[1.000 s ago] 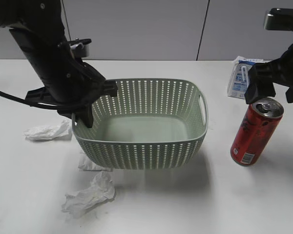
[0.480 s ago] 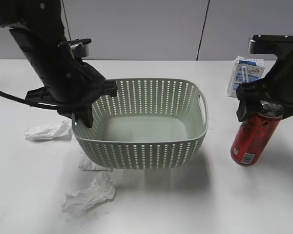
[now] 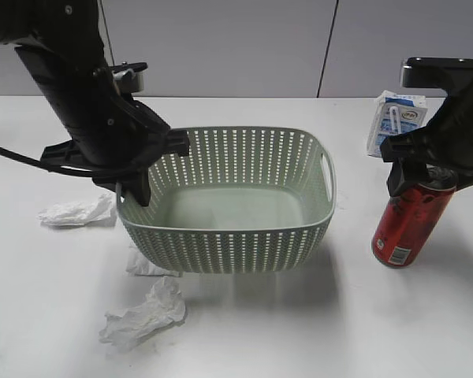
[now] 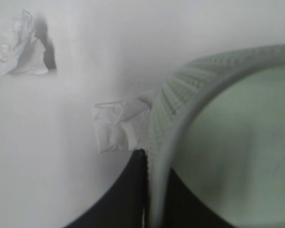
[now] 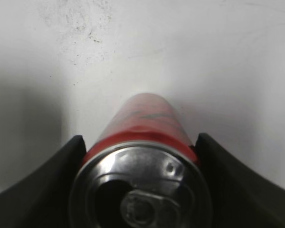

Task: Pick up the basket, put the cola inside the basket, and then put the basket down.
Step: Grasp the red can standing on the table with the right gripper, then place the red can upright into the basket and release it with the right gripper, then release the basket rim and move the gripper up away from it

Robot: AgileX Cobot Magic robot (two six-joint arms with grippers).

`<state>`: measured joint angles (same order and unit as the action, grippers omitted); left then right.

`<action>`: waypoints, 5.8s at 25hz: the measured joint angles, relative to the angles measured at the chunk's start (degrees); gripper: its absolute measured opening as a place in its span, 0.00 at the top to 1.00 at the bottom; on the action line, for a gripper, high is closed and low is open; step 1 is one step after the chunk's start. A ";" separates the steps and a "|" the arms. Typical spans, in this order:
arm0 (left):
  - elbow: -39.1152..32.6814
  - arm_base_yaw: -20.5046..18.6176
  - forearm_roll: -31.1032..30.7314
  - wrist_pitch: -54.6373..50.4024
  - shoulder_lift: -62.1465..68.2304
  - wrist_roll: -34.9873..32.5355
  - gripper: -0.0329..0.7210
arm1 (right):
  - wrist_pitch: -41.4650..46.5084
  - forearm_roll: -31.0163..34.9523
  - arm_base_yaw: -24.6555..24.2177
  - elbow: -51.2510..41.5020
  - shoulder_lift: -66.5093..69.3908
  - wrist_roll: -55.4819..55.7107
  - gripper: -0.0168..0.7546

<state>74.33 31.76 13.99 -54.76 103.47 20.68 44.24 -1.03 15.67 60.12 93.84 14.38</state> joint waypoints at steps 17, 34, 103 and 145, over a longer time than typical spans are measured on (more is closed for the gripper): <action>0.00 0.00 0.00 -0.23 0.00 -0.08 0.96 | 16.70 -0.04 0.00 13.67 -8.75 -7.66 0.33; 0.00 0.00 -1.90 -1.09 0.00 -0.03 0.96 | 24.25 2.08 11.83 31.37 -9.07 -9.08 0.33; 0.00 -0.13 -1.81 0.50 0.00 -2.94 0.96 | 23.96 4.12 -10.46 37.89 5.89 -12.48 0.21; 22.15 -7.06 0.85 -7.60 22.05 -7.99 0.16 | 9.58 4.94 -10.61 -36.12 -94.04 -16.72 0.21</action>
<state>96.48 24.70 14.84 -62.36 125.52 12.69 53.82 3.90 5.06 24.00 -0.20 -2.34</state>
